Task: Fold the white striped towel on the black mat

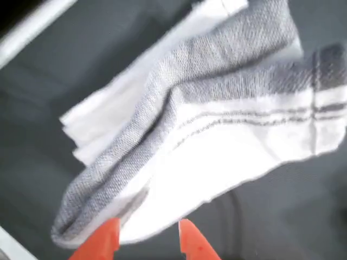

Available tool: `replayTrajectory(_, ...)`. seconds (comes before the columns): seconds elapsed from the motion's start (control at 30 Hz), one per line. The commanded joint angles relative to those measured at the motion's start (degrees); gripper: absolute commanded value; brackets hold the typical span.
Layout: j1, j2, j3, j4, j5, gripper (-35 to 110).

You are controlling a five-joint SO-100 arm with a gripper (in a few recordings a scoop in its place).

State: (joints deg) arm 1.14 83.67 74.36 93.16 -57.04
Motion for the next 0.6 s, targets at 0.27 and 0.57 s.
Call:
replayTrajectory(0.27,-6.0,-14.5,-6.6,-6.1,1.1,2)
replayTrajectory(0.57,-10.6,-20.6,-8.5,-14.2,3.3,3)
